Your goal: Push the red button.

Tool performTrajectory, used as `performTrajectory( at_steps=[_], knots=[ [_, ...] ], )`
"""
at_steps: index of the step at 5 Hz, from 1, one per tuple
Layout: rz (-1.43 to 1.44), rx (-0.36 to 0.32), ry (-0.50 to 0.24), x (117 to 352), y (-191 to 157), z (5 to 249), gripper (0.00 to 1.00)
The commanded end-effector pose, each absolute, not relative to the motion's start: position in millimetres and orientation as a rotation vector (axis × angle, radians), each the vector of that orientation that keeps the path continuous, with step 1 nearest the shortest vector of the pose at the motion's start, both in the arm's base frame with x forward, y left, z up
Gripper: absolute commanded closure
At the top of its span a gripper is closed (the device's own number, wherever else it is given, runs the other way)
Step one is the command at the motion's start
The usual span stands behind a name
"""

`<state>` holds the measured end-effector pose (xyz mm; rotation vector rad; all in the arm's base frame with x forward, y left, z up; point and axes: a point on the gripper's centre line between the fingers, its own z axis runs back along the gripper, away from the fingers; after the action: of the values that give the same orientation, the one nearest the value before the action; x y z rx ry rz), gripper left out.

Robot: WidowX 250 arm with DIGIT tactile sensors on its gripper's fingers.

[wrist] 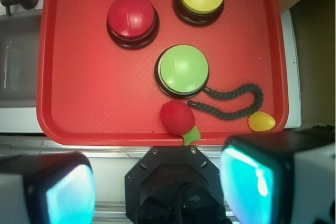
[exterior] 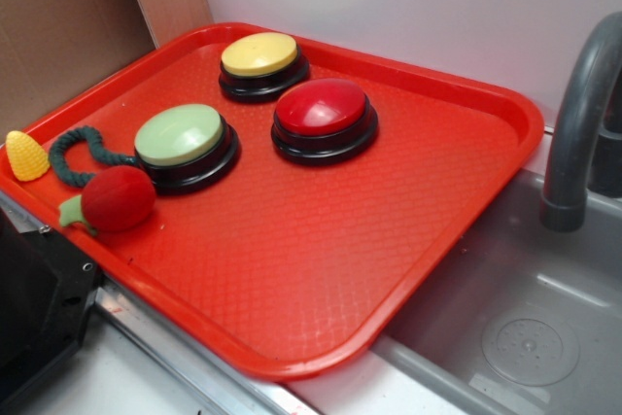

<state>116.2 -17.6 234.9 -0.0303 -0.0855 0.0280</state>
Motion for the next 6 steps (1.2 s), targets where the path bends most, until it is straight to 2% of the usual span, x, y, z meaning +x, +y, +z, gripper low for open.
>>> performTrajectory(
  at_steps=[1,2,3,4,5,6],
  knots=[
    [0.028,-0.03,-0.086,116,-18,235,0.0],
    [-0.171,0.058,-0.119,166,-6,198,0.0],
    [-0.376,0.089,-0.198,220,-16,162,0.0],
    [-0.504,0.07,-0.229,269,-25,126,0.0],
    [-0.547,0.02,-0.175,304,-32,96,0.0],
    [-0.566,0.049,-0.134,317,-43,73,0.0]
  ],
)
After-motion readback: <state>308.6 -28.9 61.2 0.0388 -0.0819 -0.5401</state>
